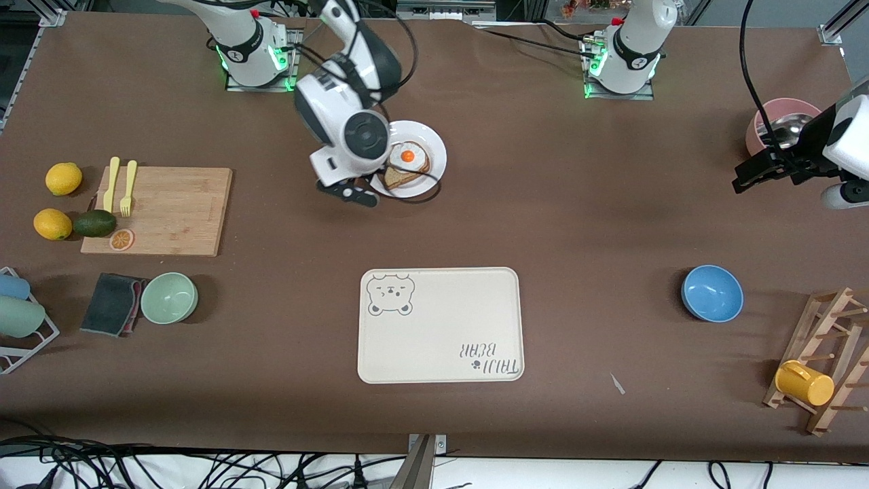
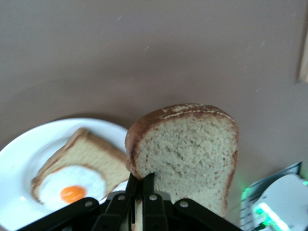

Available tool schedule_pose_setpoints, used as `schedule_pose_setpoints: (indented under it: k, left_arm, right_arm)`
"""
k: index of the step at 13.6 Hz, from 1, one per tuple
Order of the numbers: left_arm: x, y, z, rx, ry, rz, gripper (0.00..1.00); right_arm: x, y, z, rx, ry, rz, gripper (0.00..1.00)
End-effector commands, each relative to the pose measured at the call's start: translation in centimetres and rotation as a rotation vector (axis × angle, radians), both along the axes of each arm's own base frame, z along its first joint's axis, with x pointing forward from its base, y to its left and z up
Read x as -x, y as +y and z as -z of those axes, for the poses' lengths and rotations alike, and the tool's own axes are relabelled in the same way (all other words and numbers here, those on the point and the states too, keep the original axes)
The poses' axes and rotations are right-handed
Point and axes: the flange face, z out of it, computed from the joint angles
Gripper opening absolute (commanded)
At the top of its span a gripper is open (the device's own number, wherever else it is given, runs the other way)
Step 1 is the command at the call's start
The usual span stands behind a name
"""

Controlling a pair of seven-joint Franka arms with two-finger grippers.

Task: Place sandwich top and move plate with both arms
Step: 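Carry the bread slice with the right gripper over the egg plate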

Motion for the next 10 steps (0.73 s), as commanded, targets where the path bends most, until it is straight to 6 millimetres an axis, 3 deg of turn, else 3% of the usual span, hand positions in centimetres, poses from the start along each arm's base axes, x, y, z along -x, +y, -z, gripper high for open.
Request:
schedule_pose_setpoints:
  k: [1, 4, 7, 10]
  left_arm:
    - [0.0, 0.1, -0.1, 0.021, -0.005, -0.010, 1.00]
    - [0.0, 0.1, -0.1, 0.021, -0.005, -0.010, 1.00]
    - [0.0, 0.1, 0.0, 0.021, -0.003, -0.012, 1.00]
    - [0.0, 0.0, 0.0, 0.021, -0.003, -0.009, 1.00]
  right_arm:
    - [2.6, 3.8, 1.8, 0.007, -0.016, 0.051, 0.00]
    - [5.1, 6.9, 4.4, 0.003, -0.047, 0.079, 0.00]
    - [5.8, 7.9, 6.1, -0.009, -0.061, 0.079, 0.00]
    - [6.7, 8.3, 6.6, 0.000, -0.053, 0.065, 0.00]
